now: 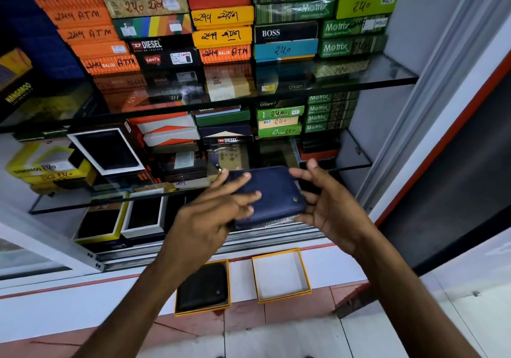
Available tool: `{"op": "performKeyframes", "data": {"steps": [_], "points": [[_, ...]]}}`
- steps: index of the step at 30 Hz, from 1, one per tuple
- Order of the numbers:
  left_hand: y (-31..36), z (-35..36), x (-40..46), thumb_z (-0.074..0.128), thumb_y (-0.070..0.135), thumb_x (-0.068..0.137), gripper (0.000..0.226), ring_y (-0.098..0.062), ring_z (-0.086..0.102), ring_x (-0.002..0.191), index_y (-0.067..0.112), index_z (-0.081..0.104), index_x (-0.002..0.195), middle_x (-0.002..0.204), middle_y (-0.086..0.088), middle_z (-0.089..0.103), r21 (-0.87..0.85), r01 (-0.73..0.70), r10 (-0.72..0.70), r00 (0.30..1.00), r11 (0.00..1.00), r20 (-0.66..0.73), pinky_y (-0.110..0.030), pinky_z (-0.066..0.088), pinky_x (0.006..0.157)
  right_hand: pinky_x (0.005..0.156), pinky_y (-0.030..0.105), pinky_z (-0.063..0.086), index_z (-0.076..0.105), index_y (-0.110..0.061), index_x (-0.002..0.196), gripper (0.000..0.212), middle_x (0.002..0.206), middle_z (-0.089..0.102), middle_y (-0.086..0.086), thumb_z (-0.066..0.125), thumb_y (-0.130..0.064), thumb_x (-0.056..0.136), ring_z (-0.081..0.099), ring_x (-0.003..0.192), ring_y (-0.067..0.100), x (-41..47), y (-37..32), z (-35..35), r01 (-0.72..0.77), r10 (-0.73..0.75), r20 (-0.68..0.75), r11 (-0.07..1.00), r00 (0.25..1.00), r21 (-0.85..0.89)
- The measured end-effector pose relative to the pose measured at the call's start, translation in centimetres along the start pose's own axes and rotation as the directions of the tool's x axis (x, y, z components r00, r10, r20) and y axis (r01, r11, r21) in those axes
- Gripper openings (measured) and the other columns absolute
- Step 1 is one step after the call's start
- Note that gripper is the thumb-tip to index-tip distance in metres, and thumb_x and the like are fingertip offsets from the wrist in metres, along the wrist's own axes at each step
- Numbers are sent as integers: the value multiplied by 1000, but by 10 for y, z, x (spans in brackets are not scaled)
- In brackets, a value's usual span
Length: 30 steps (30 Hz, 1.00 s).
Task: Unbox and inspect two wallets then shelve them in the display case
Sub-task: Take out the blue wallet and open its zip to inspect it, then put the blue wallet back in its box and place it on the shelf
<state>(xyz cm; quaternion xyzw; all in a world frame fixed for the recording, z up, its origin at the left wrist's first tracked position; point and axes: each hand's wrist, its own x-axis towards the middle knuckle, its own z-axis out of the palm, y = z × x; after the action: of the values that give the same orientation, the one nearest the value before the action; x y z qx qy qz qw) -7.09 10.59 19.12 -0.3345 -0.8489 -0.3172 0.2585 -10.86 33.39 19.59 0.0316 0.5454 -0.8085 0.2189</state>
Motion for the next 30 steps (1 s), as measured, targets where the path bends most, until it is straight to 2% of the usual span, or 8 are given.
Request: {"op": "performKeyframes", "data": {"steps": [2,6,11,15,19,22,26,30], "points": [[-5,5,-10,59,-2,90,17,-31,51,132,-4,75,87,121,-12,67,56,-136,133,990,989,45,-56,34,113,62,25,57,64,-20,114,43,98,73,5,68,-36,73,69,75,16,0,6,0,53,-53,-14,998,999,-21],[-9,7,-15,64,-9,83,17,-39,48,133,1,77,87,127,-18,63,149,-136,135,991,979,19,-62,36,109,68,31,60,62,-17,111,40,93,75,4,72,-16,72,71,79,18,0,14,-6,120,-120,-19,993,993,-12],[-5,11,-16,56,-19,74,42,-27,52,129,5,72,105,133,-11,60,10,233,-228,956,972,-182,-38,43,106,68,29,60,64,-19,105,31,88,76,1,71,-13,75,71,79,16,1,22,-18,179,-183,-51,981,982,-82],[-4,28,-24,56,-2,90,35,-14,69,102,17,66,117,112,6,73,-529,611,-745,664,589,-64,-31,57,84,68,29,59,63,-19,104,26,90,76,3,68,-3,84,72,82,16,0,30,-26,174,-186,-81,975,979,-136],[-5,54,-37,61,13,91,15,-23,74,78,13,72,102,92,-7,78,-651,753,-893,353,95,279,-32,62,65,59,24,57,59,-15,107,28,81,76,-1,67,1,86,72,73,9,2,57,-39,128,-156,-148,975,977,-181],[-14,76,-61,68,7,86,23,-28,75,86,5,70,108,98,-12,78,-597,802,-881,274,-12,386,-32,63,68,64,27,60,65,-19,99,21,82,75,1,69,-2,86,72,75,11,6,87,-51,22,-79,-240,973,968,-230],[-27,114,-91,68,3,85,25,-26,76,83,2,70,110,98,-13,77,-512,856,-893,171,-75,416,-30,62,64,84,52,60,76,-20,87,10,92,78,10,77,-11,81,74,92,31,15,136,-69,-151,18,-377,933,926,-327],[-36,146,-112,68,2,86,18,-26,73,78,3,72,103,94,-17,76,-424,898,-905,78,-119,418,-29,62,60,88,46,59,78,-22,84,7,88,79,0,81,-21,77,74,87,20,24,167,-81,-264,-6,-469,821,883,-507]]}}
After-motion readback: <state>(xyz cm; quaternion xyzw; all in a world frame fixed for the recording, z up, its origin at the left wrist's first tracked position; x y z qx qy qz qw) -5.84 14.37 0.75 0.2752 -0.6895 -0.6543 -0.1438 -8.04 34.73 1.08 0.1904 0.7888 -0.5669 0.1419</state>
